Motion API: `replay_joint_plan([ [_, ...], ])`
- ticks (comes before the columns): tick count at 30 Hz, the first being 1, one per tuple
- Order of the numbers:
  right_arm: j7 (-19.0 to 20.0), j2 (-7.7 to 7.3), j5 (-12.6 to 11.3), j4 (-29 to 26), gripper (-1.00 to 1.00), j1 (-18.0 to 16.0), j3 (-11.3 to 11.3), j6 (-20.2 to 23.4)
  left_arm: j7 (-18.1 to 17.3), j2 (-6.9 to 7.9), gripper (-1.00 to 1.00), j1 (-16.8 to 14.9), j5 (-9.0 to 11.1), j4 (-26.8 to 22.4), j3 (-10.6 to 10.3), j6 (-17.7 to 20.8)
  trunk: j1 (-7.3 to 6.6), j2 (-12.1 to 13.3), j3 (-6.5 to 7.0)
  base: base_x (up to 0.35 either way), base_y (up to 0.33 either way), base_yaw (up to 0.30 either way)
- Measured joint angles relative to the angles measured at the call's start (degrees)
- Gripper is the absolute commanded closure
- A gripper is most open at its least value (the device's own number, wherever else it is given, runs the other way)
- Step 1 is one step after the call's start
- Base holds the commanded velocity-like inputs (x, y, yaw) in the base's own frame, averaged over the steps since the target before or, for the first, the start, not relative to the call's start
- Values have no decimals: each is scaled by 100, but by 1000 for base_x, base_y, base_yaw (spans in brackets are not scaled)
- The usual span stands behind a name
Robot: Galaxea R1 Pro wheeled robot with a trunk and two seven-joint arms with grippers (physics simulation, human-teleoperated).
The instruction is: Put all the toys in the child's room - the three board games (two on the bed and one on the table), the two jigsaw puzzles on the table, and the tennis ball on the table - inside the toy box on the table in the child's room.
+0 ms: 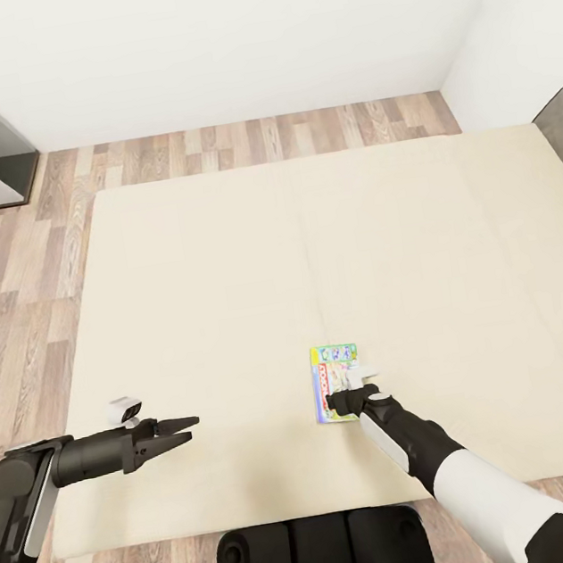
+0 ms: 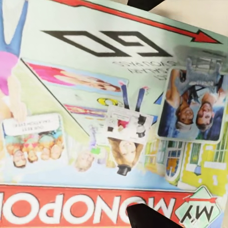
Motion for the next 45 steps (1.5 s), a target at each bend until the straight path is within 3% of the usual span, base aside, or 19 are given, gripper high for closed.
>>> replay_joint_plan([
  [12, 0, 0, 3, 0, -100, 0, 0, 0, 0, 0, -100, 0, -1, -1, -1, 0, 0, 0, 0, 0, 28, 0],
  [45, -1, 17, 10, 0, -100, 0, 18, 1, 2, 0, -100, 0, -1, 1, -2, 0, 0, 0, 0, 0, 135, 0],
])
